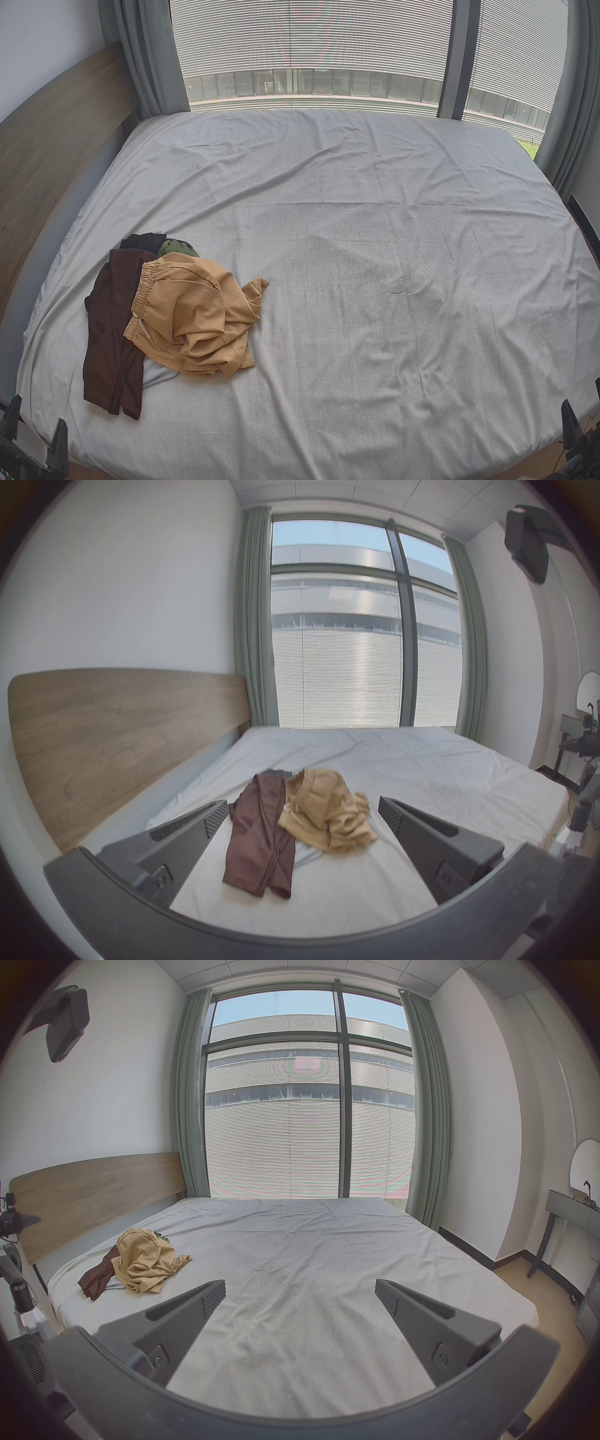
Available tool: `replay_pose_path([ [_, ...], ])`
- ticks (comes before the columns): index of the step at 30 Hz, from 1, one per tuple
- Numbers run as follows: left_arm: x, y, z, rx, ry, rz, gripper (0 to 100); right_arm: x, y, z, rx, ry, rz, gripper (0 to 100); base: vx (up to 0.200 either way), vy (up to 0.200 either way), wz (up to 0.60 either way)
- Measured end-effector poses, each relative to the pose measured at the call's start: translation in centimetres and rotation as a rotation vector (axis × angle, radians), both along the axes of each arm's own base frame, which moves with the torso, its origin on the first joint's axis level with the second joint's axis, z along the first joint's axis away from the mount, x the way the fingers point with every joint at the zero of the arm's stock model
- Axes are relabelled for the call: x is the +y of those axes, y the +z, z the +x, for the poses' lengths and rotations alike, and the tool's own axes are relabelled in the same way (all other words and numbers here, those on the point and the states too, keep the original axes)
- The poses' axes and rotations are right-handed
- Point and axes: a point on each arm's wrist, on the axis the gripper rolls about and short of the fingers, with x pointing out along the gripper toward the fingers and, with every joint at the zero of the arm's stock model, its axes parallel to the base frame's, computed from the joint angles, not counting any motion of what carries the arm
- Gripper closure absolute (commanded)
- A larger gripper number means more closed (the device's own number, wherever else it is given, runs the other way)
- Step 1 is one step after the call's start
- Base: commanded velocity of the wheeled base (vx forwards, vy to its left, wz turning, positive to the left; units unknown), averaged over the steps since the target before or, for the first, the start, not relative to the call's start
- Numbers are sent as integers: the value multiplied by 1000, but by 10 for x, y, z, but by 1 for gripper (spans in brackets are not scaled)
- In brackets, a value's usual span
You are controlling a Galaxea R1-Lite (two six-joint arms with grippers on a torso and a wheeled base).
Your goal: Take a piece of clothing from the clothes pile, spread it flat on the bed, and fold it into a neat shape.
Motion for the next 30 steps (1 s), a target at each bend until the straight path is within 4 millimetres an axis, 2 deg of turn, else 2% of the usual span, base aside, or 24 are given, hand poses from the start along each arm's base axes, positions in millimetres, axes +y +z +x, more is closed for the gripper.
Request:
replay_pose_path([
  [6, 0, 26, -1, -58, -20, 0, 0, 0, 0, 0, 0, 0, 0, 0, 0, 0, 0],
  [14, -1, 53, 21, 28, -138, -1, 0, 0, 0, 0, 0, 0, -1, 0, 0, 0, 0],
  [22, -7, 97, 62, 71, -197, -3, 0, 0, 0, 0, 0, 1, -1, 0, 0, 0, 0],
  [30, -17, 132, 118, 94, -251, -25, 0, 0, 0, 0, 0, 1, -1, 0, 0, 0, 0],
])
